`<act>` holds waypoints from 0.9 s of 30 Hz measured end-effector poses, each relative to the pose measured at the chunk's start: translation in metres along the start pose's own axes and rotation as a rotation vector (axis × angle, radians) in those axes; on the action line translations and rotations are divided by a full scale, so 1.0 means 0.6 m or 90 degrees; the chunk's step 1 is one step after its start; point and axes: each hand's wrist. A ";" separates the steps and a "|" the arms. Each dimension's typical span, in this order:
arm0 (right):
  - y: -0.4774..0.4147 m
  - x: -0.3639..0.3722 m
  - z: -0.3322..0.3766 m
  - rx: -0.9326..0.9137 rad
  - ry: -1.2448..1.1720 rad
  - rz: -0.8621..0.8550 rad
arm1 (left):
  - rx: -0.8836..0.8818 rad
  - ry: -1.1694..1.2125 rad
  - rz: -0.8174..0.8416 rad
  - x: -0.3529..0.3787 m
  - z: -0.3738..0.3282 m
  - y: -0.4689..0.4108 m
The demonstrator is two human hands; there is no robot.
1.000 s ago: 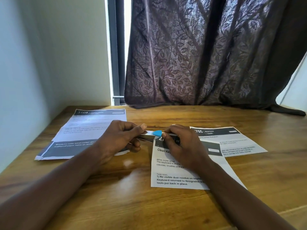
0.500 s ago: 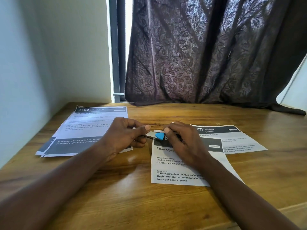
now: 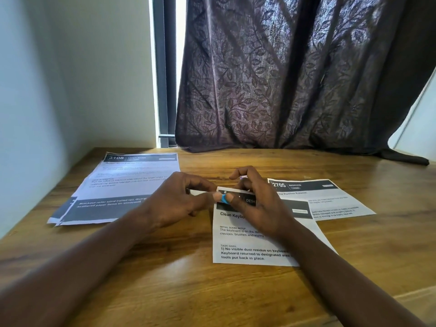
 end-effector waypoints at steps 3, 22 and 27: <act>0.000 -0.001 0.000 0.018 0.005 0.026 | 0.019 -0.070 0.054 -0.007 0.005 -0.001; -0.005 0.006 -0.001 -0.043 0.202 -0.017 | 0.083 -0.266 0.069 -0.010 0.004 -0.001; -0.003 0.003 0.002 -0.047 0.212 -0.002 | 0.099 -0.323 0.026 0.000 0.000 0.000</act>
Point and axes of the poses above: each hand's wrist, its own y-axis away from the middle knuckle, its own x-axis out of the palm, z = x × y, and after that the axes turned 6 degrees about -y, right-handed
